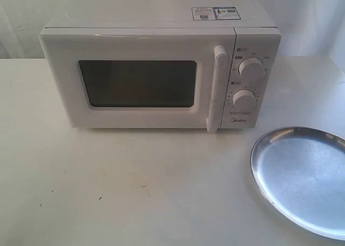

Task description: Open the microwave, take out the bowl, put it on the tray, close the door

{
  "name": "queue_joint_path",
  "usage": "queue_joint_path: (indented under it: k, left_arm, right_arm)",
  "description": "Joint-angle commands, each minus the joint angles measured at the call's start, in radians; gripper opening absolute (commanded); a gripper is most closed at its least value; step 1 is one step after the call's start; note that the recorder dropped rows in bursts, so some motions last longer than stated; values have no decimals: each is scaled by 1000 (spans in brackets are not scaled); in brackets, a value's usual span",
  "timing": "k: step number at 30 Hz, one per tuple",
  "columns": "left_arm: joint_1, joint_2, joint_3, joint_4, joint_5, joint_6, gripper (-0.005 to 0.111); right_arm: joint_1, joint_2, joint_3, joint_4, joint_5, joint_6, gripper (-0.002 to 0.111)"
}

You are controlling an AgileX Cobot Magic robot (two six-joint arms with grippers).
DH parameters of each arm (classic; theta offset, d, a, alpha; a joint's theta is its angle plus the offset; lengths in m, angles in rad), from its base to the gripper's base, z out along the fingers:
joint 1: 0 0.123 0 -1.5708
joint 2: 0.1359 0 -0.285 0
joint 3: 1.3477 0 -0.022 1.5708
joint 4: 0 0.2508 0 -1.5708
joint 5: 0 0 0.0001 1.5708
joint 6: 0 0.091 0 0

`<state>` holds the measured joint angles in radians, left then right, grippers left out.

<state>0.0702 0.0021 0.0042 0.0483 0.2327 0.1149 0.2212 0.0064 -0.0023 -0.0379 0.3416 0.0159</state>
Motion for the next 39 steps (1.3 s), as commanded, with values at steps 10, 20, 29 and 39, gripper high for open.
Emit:
queue_joint_path:
  k: [10, 20, 29, 39]
  left_arm:
    - [-1, -2, -4, -4, 0, -6, 0]
    - [-1, -2, -4, -4, 0, -6, 0]
    - [-1, -2, -4, -4, 0, -6, 0]
    - [-1, -2, -4, -4, 0, -6, 0]
  right_arm:
    - [-3, -6, 2, -3, -2, 2, 0]
    - [-3, -6, 2, -3, -2, 2, 0]
    - [-3, -6, 2, 4, -109, -3, 0]
    - [-2, -6, -49, 110, -845, 395, 0]
